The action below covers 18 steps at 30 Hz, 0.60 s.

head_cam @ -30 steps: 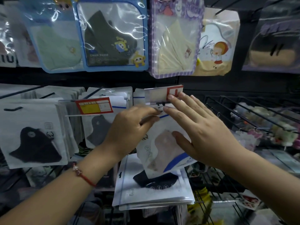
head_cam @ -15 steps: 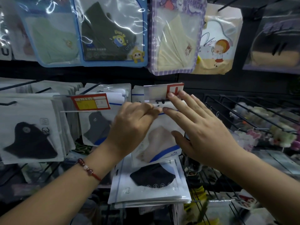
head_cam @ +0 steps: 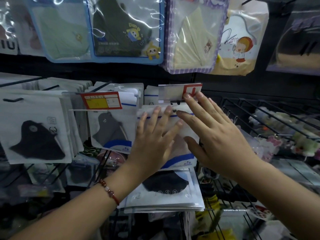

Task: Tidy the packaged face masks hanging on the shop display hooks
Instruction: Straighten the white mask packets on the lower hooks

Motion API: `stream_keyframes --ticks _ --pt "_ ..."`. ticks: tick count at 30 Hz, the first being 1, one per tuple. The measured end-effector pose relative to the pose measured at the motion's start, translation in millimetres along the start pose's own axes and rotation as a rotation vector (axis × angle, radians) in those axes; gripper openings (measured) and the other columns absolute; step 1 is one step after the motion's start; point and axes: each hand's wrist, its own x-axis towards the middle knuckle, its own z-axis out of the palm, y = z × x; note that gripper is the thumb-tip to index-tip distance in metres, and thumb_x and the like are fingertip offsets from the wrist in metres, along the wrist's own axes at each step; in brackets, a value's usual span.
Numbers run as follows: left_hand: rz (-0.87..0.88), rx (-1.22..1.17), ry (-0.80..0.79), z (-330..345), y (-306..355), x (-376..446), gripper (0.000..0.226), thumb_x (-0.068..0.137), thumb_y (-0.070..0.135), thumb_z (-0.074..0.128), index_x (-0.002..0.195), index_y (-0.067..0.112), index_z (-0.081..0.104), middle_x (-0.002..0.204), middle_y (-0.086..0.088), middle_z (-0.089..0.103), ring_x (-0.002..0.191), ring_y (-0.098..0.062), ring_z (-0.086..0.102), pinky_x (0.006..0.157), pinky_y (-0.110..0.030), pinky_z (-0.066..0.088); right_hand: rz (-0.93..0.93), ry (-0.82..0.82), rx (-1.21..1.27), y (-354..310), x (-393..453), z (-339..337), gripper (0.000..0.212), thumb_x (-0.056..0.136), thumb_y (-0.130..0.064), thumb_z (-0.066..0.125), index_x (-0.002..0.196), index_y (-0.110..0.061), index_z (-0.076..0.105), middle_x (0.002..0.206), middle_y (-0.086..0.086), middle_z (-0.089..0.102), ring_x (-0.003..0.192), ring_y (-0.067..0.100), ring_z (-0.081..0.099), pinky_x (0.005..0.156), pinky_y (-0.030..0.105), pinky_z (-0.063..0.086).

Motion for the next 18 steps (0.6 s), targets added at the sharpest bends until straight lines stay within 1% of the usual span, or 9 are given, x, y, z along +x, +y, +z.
stream_keyframes --ticks 4,8,14,18 --pt "-0.060 0.042 -0.088 0 8 5 0.069 0.094 0.044 0.056 0.155 0.025 0.029 0.166 -0.015 0.012 0.152 -0.040 0.011 0.119 -0.061 0.013 0.012 0.009 0.012 -2 0 2 0.058 0.091 -0.029 0.056 0.145 -0.013 0.043 0.161 0.012 0.022 0.151 0.029 0.010 0.123 0.043 0.014" --pt "-0.067 0.029 -0.123 -1 13 8 0.067 0.095 0.044 0.044 0.156 0.023 0.027 0.166 -0.017 0.011 0.152 -0.040 0.010 0.120 -0.060 0.011 0.027 0.002 0.017 -4 0 2 0.058 0.090 -0.029 0.057 0.145 -0.014 0.043 0.160 0.012 0.023 0.151 0.030 0.011 0.122 0.043 0.014" --pt "-0.074 -0.012 -0.169 -2 13 5 0.065 0.094 0.045 0.033 0.155 0.023 0.030 0.165 -0.015 0.015 0.152 -0.038 0.014 0.120 -0.059 0.012 0.065 -0.025 0.035 -12 -3 1 0.053 0.091 -0.028 0.057 0.142 -0.014 0.048 0.159 0.014 0.026 0.151 0.031 0.011 0.123 0.043 0.013" --pt "-0.101 -0.042 -0.195 -2 9 6 0.064 0.093 0.044 0.030 0.155 0.025 0.031 0.166 -0.012 0.014 0.152 -0.036 0.012 0.120 -0.057 0.013 0.124 -0.024 0.105 -26 -5 3 0.051 0.091 -0.026 0.060 0.139 -0.013 0.050 0.159 0.016 0.025 0.150 0.032 0.011 0.123 0.045 0.012"
